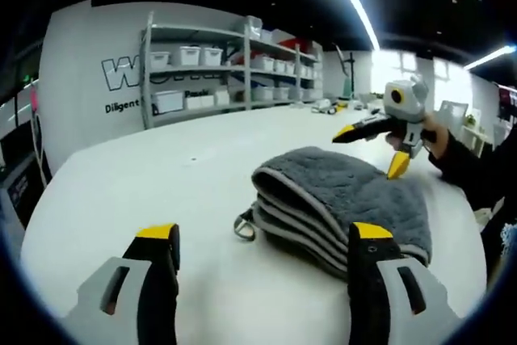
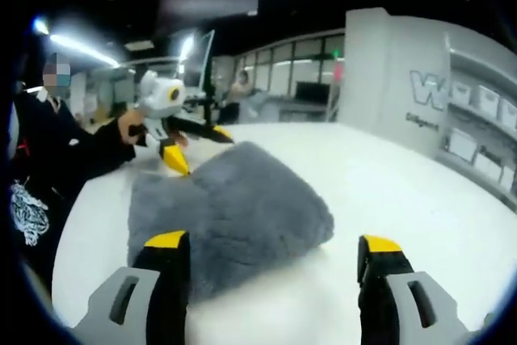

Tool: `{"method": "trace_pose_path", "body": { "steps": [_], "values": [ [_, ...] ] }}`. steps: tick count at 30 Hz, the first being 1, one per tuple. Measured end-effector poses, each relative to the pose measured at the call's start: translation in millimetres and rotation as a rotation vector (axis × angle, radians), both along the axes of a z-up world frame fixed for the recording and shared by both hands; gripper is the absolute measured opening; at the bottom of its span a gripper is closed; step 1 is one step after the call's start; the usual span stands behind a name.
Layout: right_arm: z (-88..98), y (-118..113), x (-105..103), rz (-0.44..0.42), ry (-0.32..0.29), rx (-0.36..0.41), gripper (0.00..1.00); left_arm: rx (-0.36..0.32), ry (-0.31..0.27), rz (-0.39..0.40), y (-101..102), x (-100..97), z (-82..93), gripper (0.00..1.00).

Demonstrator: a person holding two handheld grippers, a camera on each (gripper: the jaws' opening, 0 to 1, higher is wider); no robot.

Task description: Open the folded towel by lifting each exposed corner and separating the folded layers until the towel lies flat within the target outline without major curled edges

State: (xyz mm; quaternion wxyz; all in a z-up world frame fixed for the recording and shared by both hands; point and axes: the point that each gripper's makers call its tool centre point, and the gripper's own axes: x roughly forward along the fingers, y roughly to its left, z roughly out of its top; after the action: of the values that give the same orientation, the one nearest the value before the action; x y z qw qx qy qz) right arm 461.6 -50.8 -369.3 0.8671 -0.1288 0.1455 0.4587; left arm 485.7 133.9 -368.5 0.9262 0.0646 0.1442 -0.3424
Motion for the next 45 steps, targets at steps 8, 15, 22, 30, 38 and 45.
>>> {"method": "trace_pose_path", "body": {
  "steps": [8,15,22,30,38,45],
  "values": [
    [-2.7,-18,17,-0.102,0.018,-0.026,0.91,-0.008,-0.011,0.138,27,13.4,5.4,0.77],
    [5.1,-17,13,-0.096,0.016,0.006,0.82,0.044,-0.049,0.196,41,17.1,10.7,0.47],
    [14.9,-23,23,-0.137,-0.052,0.015,0.88,-0.002,-0.131,0.202,41,21.0,29.1,0.65],
    [17.8,-32,29,-0.183,-0.058,0.011,1.0,0.023,-0.112,0.218,42,26.7,22.7,1.0],
    [30.7,-35,33,-0.206,-0.102,0.047,1.0,0.001,-0.11,0.219,48,26.9,27.5,1.0],
    [34.2,-45,31,-0.192,-0.085,0.058,1.0,-0.018,-0.115,0.219,56,24.8,35.1,1.0]
  ]
}}
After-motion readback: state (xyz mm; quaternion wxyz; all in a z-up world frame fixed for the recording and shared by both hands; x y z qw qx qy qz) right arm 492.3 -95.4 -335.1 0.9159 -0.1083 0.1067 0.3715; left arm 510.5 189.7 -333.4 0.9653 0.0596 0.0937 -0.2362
